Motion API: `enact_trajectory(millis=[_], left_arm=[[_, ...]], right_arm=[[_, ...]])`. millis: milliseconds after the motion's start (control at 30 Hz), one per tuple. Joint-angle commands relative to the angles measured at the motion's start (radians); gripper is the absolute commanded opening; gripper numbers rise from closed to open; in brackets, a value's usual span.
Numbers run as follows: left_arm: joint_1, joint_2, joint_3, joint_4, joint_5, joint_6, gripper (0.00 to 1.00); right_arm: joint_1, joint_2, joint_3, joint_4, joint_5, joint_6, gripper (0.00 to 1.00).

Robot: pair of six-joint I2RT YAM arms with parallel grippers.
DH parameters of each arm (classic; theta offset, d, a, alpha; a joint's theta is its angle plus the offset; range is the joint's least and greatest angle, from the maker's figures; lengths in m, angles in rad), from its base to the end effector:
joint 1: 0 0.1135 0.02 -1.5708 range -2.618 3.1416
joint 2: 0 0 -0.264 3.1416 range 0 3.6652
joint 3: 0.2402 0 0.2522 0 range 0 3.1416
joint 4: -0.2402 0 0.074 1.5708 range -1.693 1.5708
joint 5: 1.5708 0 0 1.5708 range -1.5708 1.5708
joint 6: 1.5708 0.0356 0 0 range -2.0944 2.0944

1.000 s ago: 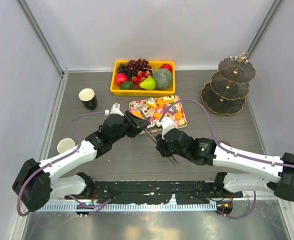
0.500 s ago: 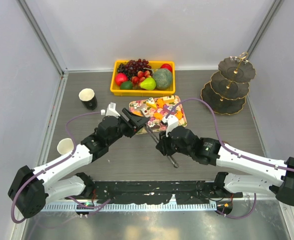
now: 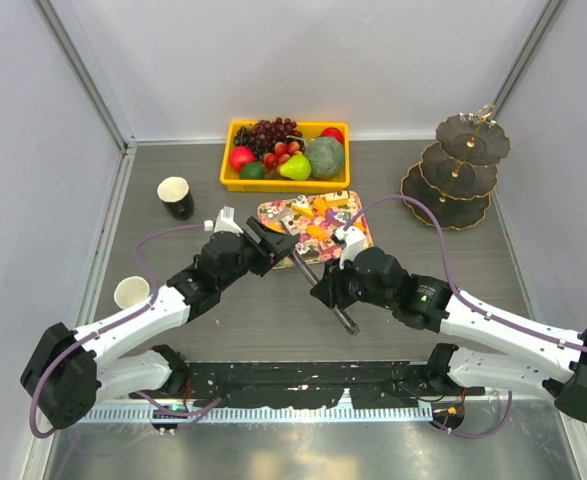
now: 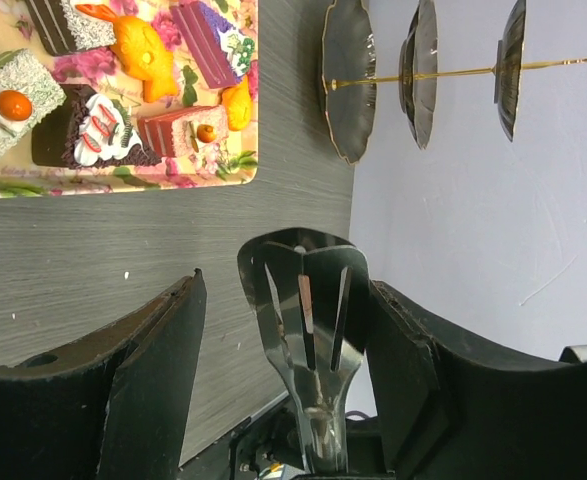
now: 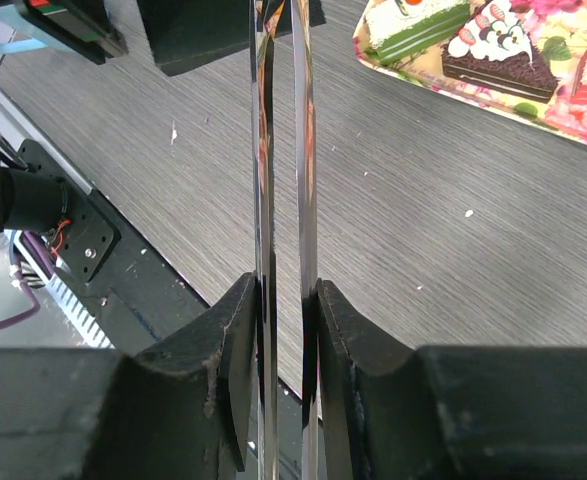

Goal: Serve the afternoon tea

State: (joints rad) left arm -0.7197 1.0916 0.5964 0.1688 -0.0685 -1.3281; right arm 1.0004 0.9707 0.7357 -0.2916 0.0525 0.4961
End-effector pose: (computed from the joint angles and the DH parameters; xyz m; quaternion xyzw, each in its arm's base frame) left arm 0.1866 -0.1604 0.2490 -0.2623 0.7689 -0.4831 0.3267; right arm 0.1192 0.1823 0.2776 -0.2035 0.8423 0.3225 0.3808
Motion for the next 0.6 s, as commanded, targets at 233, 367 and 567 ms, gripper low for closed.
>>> enact_trajectory(millis=[233,367,567], left_arm=[[0.002,0.037,0.014,0.11,0.026,-0.025,0.44],[0.002,0.037,0.014,0.112,0.029,-0.034,0.19],[0.002,0.031,0.017,0.089,0.032,-0.052,0.0]], right_arm=[[-0.002,0.0,-0.001,0.085,-0.037,0.021,0.2],[-0.002,0.006,0.002,0.081,-0.037,0.021,0.2],[-0.002,0.042,0.022,0.052,-0.037,0.002,0.33]])
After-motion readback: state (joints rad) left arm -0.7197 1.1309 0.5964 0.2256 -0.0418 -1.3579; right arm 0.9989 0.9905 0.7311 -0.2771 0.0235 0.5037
